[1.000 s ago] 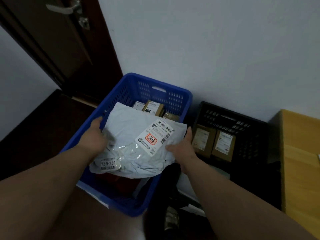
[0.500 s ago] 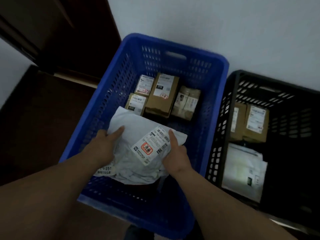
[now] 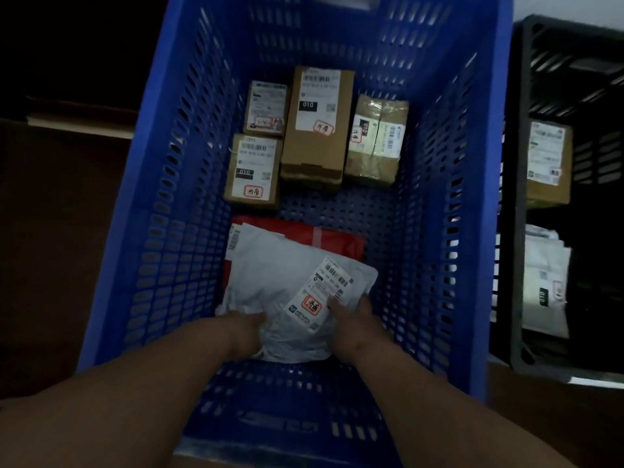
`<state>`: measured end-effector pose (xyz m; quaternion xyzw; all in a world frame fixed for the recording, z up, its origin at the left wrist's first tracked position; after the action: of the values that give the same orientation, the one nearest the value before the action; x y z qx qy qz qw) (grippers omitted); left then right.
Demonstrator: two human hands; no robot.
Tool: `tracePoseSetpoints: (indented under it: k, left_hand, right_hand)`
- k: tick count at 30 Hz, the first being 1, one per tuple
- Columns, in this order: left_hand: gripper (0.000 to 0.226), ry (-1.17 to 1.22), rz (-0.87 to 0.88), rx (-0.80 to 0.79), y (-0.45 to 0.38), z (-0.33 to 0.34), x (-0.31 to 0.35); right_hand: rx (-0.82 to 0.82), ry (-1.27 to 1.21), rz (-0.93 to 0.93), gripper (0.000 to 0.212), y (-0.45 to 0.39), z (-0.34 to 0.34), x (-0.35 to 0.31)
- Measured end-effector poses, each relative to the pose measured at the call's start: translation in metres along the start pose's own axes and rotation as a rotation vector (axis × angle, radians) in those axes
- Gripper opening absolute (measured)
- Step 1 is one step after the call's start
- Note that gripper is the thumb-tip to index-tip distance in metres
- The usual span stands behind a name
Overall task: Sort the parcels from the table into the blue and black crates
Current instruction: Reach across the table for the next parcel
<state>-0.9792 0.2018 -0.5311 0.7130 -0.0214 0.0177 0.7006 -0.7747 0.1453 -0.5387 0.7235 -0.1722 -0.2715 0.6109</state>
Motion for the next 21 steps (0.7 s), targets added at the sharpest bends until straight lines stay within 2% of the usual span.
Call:
tracePoseSetpoints:
  k: [4,9,16,21]
  left_hand:
    - [0.064,-0.04,0.007,-0.013,-0.001,0.001,-0.001]
    - [0.064,-0.023,0.002,-0.018,0.028,-0.016,0.013]
    - [0.067,-0.017,0.048,0.237,0.096,-0.034,0.056]
    - [0.066,0.048,0.107,0.479,0.17,-0.03,0.121]
  right_hand:
    - [-0.039,-0.008,0.01,0.078,-0.003,-0.001,-0.005]
    - [0.115,-0.104,-0.07,0.061,0.022,-0.017,-0.008]
    - [0.169,-0.025,-0.234,0.052,0.085,-0.052,-0.022]
    - [0.33,-0.047,-0.466,0.044,0.18,-0.089,-0.003]
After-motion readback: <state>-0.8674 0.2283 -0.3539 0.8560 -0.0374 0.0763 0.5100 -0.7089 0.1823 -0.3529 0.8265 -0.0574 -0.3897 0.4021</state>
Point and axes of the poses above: each hand's wrist, its own y-axis away from the middle knuckle, its own z-axis out of the palm, x = y × z, the point moved 5 cm from there along -y, towards the middle knuckle, and after that the axes turned 14 degrees about -x, right-handed, at the moved point
